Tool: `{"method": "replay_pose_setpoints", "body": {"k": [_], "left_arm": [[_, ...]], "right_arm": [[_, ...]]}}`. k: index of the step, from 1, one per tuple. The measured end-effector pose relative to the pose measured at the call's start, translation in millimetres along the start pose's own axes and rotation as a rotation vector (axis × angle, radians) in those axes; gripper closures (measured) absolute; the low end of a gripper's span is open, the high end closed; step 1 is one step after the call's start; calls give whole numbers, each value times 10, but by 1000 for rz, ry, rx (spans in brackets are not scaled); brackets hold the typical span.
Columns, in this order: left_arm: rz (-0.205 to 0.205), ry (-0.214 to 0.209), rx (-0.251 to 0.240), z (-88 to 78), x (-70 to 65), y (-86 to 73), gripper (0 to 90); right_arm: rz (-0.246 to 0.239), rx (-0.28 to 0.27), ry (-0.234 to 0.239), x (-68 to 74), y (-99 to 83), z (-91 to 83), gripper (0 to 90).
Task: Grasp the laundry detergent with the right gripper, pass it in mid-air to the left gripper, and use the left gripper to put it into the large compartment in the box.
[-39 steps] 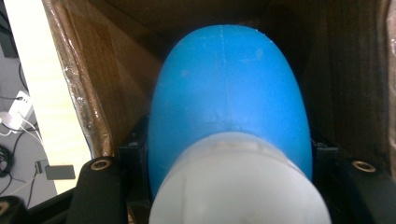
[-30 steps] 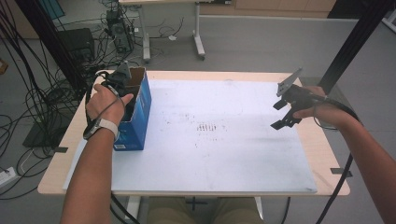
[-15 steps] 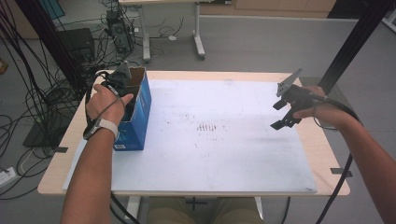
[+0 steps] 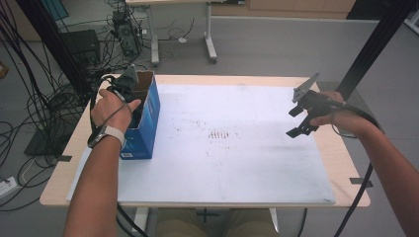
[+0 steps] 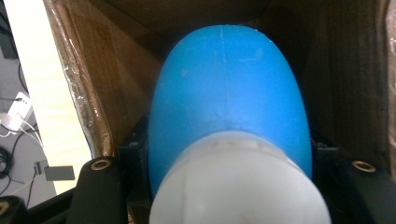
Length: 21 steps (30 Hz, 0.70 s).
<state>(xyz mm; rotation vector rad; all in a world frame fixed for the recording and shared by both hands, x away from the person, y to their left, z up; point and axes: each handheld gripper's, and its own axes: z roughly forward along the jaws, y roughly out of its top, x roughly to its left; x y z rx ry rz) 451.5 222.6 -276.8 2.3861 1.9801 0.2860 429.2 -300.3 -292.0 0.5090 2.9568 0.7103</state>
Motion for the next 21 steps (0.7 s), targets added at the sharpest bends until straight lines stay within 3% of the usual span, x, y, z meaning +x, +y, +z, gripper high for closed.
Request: {"method": "replay_pose_setpoints", "body": {"k": [18,21], "left_arm": [[6,3,-3,1,-9,-1,370],[-1,-10,-7,-4,0,0,325]], "right_arm": [[1,0,0,20,-7,-4,110],[1,-2,-1,21,-3,-8,110]]}}
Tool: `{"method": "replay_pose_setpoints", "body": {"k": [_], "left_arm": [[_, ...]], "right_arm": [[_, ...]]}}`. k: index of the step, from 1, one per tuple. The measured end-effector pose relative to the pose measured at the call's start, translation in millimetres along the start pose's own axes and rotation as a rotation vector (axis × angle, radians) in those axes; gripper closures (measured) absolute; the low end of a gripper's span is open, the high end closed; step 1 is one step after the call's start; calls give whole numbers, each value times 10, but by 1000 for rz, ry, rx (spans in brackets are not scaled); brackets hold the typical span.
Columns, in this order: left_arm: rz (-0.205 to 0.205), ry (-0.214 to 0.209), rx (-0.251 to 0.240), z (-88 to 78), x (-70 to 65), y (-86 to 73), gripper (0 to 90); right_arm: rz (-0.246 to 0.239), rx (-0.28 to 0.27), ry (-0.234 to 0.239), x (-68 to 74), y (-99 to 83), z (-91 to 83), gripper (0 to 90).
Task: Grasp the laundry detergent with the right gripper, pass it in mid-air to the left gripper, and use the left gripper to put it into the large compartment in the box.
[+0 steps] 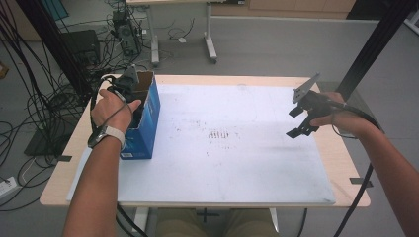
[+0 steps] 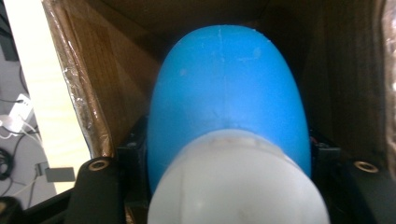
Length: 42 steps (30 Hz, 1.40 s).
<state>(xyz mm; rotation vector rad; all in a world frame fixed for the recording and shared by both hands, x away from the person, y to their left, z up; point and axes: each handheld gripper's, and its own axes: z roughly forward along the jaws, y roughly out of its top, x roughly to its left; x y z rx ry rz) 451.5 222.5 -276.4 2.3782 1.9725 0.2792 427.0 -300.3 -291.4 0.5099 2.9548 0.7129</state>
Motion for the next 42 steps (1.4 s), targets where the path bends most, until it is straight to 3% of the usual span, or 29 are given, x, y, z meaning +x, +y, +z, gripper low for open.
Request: {"method": "replay_pose_setpoints", "body": {"k": [2,15,28,34,42], "left_arm": [[1,-8,-4,-6,-4,1,285],[10,8,-53,-108,-8,-29,261],[60,-12,-106,-329,15,-85,135],[80,-20,-132,-469,-11,-87,77],[155,-32,-203,-785,-123,-113,60]], "right_arm": [[0,-2,0,2,1,-1,110],[1,1,0,22,-7,-14,110],[-3,5,-2,38,6,-24,110],[0,6,-8,37,3,-57,110],[8,11,-15,21,-4,-90,110]]}}
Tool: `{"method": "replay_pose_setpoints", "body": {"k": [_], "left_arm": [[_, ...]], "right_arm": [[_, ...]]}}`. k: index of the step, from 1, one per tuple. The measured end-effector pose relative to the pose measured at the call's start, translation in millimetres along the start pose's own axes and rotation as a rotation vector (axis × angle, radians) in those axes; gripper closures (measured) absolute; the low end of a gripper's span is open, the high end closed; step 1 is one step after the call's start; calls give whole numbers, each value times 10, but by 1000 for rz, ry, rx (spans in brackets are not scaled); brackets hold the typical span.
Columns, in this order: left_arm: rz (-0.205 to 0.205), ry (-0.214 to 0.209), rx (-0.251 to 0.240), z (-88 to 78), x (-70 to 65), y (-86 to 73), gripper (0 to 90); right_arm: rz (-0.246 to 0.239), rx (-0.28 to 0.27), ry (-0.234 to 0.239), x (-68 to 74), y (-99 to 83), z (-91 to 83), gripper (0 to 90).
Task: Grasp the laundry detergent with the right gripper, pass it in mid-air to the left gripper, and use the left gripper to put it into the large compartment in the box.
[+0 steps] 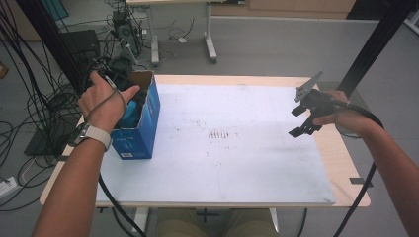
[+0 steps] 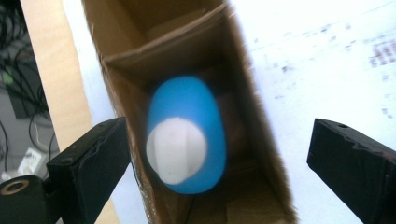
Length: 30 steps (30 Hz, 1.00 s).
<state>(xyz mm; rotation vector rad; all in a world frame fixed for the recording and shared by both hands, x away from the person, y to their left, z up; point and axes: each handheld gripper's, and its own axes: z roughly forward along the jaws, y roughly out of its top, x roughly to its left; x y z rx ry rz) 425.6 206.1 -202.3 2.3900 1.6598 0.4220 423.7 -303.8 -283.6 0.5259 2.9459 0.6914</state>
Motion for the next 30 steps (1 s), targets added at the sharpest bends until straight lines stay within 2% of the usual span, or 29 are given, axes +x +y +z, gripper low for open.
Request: {"method": "replay_pose_setpoints", "body": {"k": [3,9,13,15,23,30], "left_arm": [[55,-6,-35,-139,-88,30,59],[140,-30,-83,-347,-277,92,52],[215,-56,-108,-453,-436,130,51],[266,-80,-120,-507,-540,157,49],[420,-124,-131,-577,-915,230,53],[538,-156,-105,-515,-1131,268,52]], "right_arm": [[1,2,-1,-5,-2,-4,109],[2,-2,-2,-8,9,-15,109],[7,-4,-2,-14,16,-20,109],[9,-4,-3,-16,17,-22,108],[13,-9,-7,-20,23,-42,108],[19,-14,-8,-26,9,-56,107]]}}
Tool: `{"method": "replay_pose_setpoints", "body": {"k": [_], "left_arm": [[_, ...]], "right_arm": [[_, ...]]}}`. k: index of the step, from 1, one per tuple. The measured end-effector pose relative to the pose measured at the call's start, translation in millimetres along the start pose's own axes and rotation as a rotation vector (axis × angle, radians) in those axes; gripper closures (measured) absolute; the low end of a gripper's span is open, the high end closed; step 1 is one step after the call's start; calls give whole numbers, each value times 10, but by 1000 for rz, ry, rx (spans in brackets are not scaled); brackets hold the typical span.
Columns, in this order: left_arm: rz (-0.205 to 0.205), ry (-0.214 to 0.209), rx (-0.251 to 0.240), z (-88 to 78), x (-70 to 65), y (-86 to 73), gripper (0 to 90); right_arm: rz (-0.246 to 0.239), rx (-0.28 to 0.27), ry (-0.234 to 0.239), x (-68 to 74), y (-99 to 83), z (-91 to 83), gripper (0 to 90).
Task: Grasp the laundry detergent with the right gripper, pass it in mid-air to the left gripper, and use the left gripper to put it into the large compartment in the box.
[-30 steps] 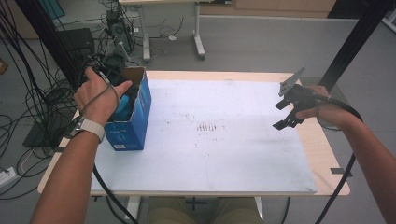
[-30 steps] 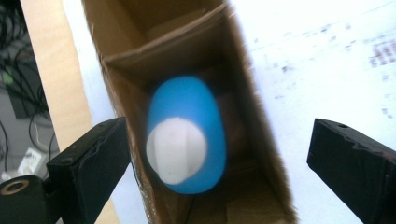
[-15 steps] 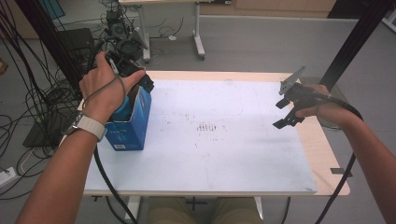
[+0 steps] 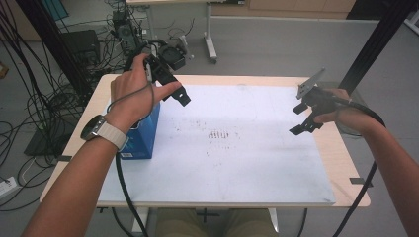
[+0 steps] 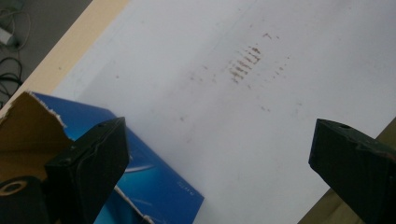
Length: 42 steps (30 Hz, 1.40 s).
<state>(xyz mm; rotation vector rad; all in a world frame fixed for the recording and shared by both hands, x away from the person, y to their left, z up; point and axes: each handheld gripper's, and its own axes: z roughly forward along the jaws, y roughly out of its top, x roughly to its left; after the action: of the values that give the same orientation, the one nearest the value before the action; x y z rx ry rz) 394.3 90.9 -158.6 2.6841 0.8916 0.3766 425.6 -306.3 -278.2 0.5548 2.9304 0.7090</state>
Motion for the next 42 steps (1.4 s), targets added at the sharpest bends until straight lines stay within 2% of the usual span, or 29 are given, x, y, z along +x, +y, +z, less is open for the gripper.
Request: {"method": "replay_pose_setpoints", "body": {"k": [8,12,22,27,33,35,42], "left_arm": [[90,-47,16,119,-134,85,54],[122,-66,13,175,-184,107,56],[186,-92,21,312,-335,98,61],[234,-97,30,374,-444,115,63],[239,-124,35,472,-541,135,64],[259,-105,51,528,-586,133,71],[270,-123,33,595,-672,159,70]], "right_arm": [[-7,-2,3,-1,21,20,106],[-9,-3,4,-5,29,28,106],[1,-3,-2,-13,30,16,106],[-4,-4,-2,-13,50,17,106],[-3,-10,-3,-24,49,5,106],[-1,-11,-4,-30,41,0,106],[-2,-10,-2,-38,33,8,106]]}}
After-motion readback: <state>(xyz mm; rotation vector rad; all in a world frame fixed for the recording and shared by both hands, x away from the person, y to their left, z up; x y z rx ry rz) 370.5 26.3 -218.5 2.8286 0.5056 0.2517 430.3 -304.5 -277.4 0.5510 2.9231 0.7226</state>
